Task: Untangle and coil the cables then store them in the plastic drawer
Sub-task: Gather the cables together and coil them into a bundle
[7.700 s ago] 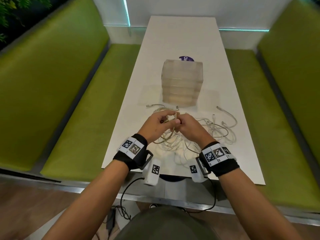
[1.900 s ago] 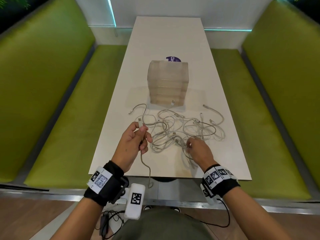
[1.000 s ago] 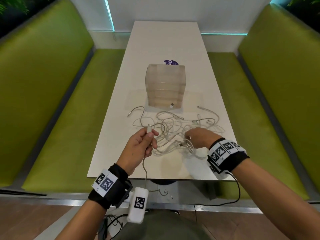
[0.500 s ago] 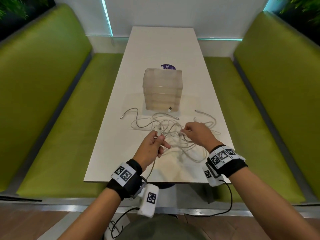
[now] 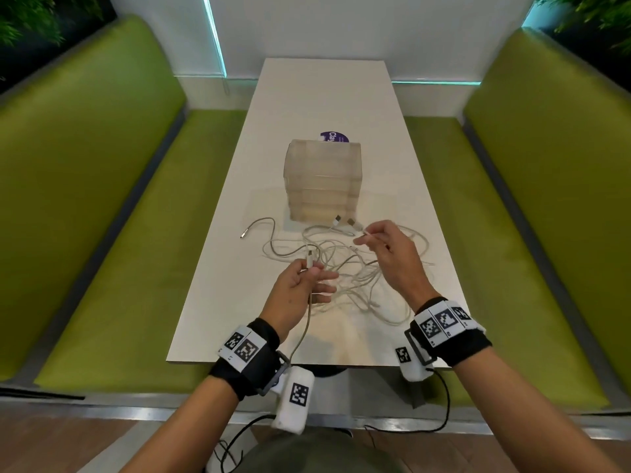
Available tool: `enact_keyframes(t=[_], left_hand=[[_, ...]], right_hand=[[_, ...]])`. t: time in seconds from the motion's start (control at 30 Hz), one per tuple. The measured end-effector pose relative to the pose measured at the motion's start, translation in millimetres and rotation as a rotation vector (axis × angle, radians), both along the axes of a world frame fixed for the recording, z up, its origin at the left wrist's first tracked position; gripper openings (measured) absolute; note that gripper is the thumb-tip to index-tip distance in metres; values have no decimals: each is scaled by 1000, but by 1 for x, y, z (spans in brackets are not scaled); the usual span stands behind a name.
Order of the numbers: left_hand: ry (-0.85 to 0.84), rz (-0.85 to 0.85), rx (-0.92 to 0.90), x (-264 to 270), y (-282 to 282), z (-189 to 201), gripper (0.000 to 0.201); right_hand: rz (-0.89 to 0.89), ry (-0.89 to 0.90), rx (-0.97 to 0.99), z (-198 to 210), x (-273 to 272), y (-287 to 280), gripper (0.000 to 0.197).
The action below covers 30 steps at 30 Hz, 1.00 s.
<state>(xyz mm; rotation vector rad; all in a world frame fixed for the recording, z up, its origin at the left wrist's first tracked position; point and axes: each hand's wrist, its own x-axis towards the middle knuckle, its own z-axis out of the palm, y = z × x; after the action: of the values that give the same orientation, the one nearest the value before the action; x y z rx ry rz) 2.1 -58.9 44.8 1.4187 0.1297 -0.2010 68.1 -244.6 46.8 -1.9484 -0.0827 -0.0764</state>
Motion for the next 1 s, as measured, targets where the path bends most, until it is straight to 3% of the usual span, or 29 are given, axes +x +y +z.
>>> enact_keyframes(t=[0.13, 0.23, 0.37, 0.5, 0.63, 0.73, 0.83, 1.0], left_hand=[[-11, 53, -61, 3, -3, -2, 24], [-31, 57, -108, 4, -7, 3, 26], [-38, 38, -167, 9, -12, 4, 29], [-49, 111, -184, 15, -13, 6, 17], [-94, 202, -184, 23, -5, 16, 15], [-185, 251, -275, 26, 9, 38, 17], [-287, 270, -354, 29, 27, 62, 19], [-275, 305, -194, 38, 41, 59, 22]], right_hand=[[206, 89, 222, 3, -25, 22, 8], [243, 159, 393, -5, -34, 34, 18], [223, 139, 440, -8, -36, 43, 18], [291, 111, 314, -11, -30, 43, 23], [348, 77, -194, -30, -18, 36, 31], [311, 7, -220, -45, -8, 22, 16], [211, -4, -230, -58, 6, 5, 19], [204, -2, -79, -42, 15, 9, 21]])
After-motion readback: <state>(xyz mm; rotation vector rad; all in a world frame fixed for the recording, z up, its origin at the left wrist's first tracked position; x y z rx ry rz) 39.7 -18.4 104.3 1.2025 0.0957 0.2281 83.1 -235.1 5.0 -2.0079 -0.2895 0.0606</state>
